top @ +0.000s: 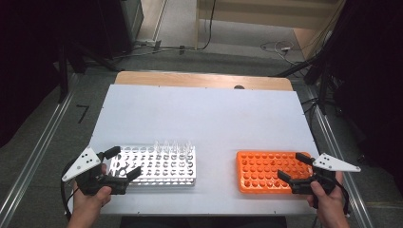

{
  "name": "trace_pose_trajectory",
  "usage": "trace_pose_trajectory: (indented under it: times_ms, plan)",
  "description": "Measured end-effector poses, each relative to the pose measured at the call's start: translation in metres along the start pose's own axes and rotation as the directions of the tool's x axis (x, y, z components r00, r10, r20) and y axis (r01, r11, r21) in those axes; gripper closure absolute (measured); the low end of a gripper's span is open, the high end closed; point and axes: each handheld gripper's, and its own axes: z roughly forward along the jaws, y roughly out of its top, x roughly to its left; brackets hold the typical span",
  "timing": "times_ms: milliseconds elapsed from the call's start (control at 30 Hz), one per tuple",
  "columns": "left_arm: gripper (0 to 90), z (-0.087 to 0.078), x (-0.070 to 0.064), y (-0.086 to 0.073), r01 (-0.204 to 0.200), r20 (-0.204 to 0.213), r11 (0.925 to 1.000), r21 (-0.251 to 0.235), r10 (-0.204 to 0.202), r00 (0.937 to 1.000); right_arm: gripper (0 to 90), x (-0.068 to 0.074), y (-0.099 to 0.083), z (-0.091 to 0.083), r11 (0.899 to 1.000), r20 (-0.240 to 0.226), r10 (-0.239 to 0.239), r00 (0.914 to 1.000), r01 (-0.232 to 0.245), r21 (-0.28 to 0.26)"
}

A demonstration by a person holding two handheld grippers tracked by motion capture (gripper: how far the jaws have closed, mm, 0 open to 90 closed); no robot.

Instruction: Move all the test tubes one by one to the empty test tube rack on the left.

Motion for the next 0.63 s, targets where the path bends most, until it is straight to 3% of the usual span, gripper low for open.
trace_pose_trajectory:
  times_ms: [167, 633]
  plan:
    - [0.0, 0.0022, 0.0002, -0.0006, 0.003, 0.001, 1.0000, 0.001, -0.003, 1.0000, 0.0, -0.0067, -0.0042, -0.0021, 1.000, 0.012, 0.018, 0.9998, -0.018, -0.006]
    - [0.0, 0.0052, -0.0011, -0.0016, -0.001, -0.002, 0.9999, 0.016, 0.001, 1.0000, 0.0, -0.0038, -0.0034, 0.0034, 1.000, 0.012, -0.007, 0.9999, 0.007, 0.008]
